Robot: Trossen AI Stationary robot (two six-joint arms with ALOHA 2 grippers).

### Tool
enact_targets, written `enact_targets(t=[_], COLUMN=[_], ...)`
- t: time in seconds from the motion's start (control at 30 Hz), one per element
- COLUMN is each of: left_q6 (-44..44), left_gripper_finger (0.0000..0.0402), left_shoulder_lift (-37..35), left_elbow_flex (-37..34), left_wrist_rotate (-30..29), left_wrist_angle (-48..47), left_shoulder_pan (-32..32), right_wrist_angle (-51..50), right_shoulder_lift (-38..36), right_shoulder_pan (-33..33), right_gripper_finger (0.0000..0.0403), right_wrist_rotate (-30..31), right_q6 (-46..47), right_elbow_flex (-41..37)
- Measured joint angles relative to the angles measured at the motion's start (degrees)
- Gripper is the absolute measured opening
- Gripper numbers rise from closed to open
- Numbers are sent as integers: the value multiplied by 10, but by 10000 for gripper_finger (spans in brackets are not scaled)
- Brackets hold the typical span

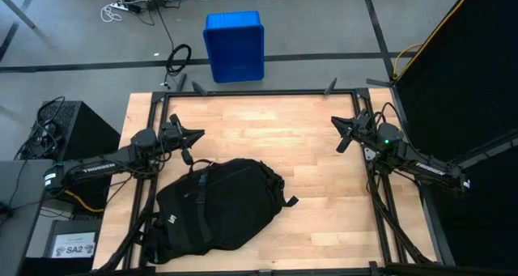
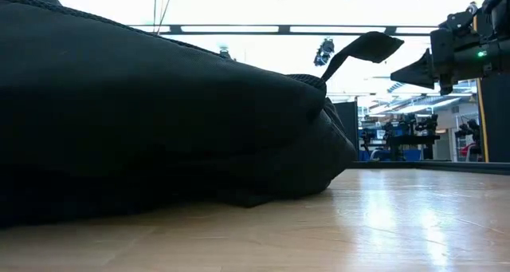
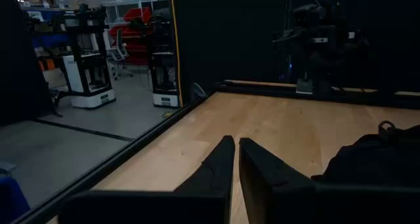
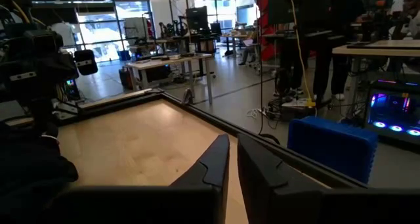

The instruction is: Unpack backpack

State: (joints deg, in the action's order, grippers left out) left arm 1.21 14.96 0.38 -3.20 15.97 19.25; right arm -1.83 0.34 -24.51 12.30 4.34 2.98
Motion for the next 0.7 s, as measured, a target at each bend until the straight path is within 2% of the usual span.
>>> enact_targets(t=[0.5, 0.7], left_q6=[0, -1], left_gripper_finger=[0, 0], left_shoulder_lift=[0, 0], left_elbow_flex=[0, 0], left_wrist_rotate=[0, 0], left_wrist_angle=[7, 50], left_shoulder_pan=[0, 0], right_wrist_angle=[0, 0], right_shoulder_lift=[0, 0], right_shoulder_pan=[0, 0], right_gripper_finger=[9, 2], right_wrist_rotate=[0, 0], right_q6=[0, 0], right_elbow_flex=[0, 0])
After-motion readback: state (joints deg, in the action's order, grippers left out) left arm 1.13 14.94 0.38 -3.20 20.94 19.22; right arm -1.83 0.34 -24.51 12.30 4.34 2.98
